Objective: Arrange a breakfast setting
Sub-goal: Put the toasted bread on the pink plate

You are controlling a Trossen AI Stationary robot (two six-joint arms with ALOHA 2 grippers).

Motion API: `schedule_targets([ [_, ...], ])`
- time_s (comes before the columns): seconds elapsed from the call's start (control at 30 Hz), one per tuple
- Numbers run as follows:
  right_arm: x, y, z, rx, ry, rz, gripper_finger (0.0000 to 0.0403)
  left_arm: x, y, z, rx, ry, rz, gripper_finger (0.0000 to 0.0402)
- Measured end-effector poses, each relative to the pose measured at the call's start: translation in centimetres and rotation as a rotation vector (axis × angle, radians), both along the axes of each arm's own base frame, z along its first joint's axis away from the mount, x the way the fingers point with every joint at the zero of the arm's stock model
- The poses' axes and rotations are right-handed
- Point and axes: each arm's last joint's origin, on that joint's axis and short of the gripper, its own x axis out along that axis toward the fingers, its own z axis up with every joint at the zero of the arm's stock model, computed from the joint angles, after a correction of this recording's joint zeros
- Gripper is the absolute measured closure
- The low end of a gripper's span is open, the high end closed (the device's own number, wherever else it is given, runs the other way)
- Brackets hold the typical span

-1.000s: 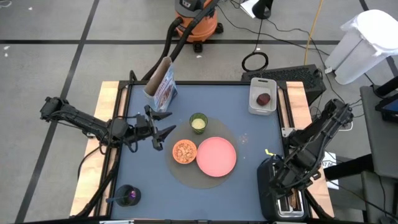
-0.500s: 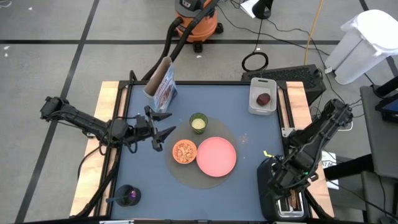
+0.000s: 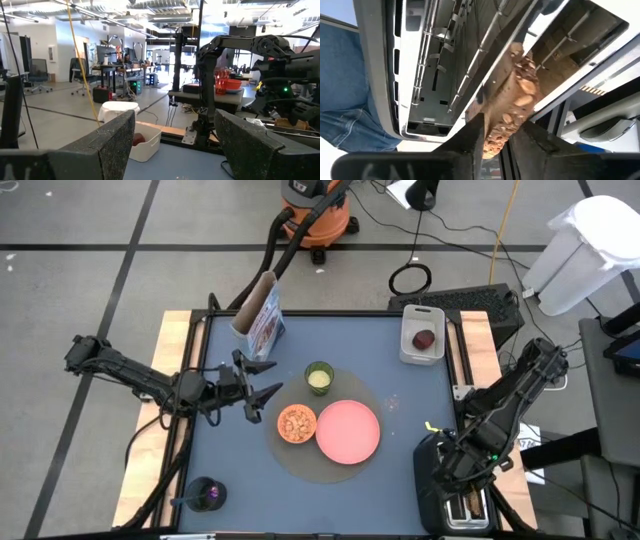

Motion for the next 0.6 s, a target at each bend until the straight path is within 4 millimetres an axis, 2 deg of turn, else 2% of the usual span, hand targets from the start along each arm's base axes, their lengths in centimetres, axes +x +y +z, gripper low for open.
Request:
schedule_targets([
  [0.3,-0.31,-0.32,0.41,0.006,0.001,-0.018,0.0361,0.0,0.0,0.0,0.002,0.001,0.0,0.0124],
  [0.6,-0.56,-0.59,0.77,0.02,-0.012,-0.019,0.0363,-0.01,0.0,0.01,0.002,0.0,0.001,0.0124],
])
